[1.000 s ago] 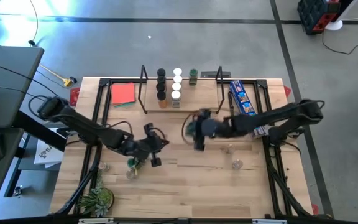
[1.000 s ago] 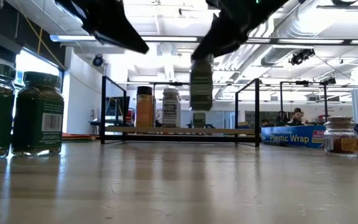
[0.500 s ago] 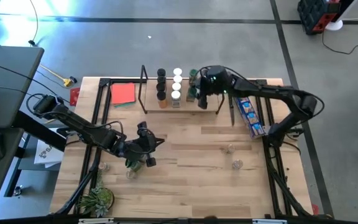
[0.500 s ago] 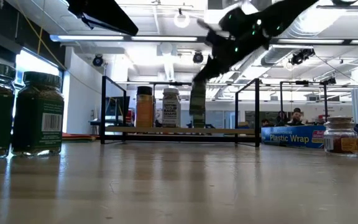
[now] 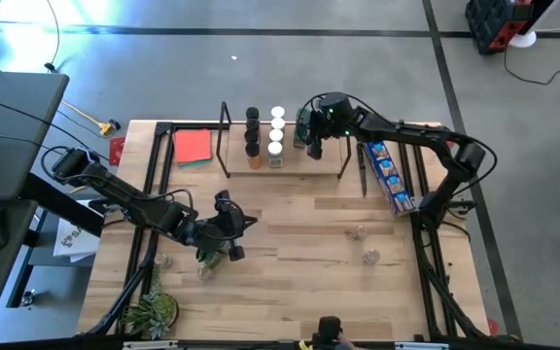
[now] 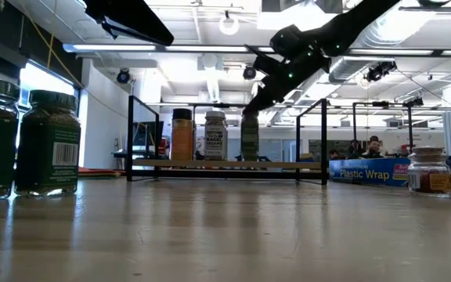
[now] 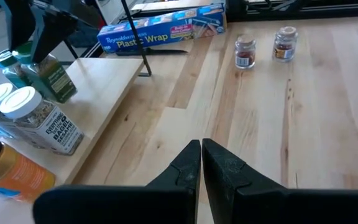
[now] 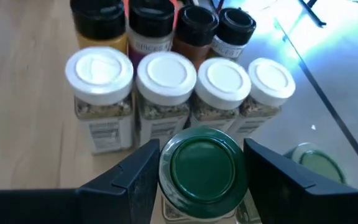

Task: Shelf spices
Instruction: Put the green seasoning bottle on the shelf aligned with the other green seasoning bottles

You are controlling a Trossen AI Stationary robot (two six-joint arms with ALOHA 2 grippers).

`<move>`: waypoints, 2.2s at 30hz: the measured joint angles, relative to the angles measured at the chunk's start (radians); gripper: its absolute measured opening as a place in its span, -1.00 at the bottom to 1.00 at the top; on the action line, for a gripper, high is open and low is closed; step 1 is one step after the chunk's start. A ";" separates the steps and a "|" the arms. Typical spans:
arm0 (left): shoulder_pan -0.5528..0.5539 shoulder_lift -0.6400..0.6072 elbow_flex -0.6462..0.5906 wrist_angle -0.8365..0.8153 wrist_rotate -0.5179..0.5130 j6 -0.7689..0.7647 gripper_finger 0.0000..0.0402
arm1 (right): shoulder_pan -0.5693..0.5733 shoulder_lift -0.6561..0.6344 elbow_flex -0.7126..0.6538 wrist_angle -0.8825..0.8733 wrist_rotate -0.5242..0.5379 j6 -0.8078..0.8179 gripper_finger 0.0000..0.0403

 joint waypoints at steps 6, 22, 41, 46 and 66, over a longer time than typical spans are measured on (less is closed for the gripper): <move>0.000 0.000 0.000 0.000 0.002 -0.009 -0.93 | 0.000 0.015 0.001 -0.019 0.002 -0.013 0.09; 0.000 0.000 0.000 0.003 0.027 -0.016 -0.93 | 0.013 0.003 0.001 -0.020 0.040 -0.043 0.36; 0.000 0.000 0.000 0.002 0.026 -0.017 -0.93 | 0.160 -0.252 0.001 -0.308 0.185 0.034 0.37; 0.000 0.000 0.000 0.008 0.023 -0.017 -0.93 | 0.192 -0.216 -0.055 -0.365 0.036 0.077 0.30; -0.001 0.000 0.000 0.008 0.024 -0.025 -0.93 | 0.173 0.059 -0.184 0.123 0.153 0.171 -0.72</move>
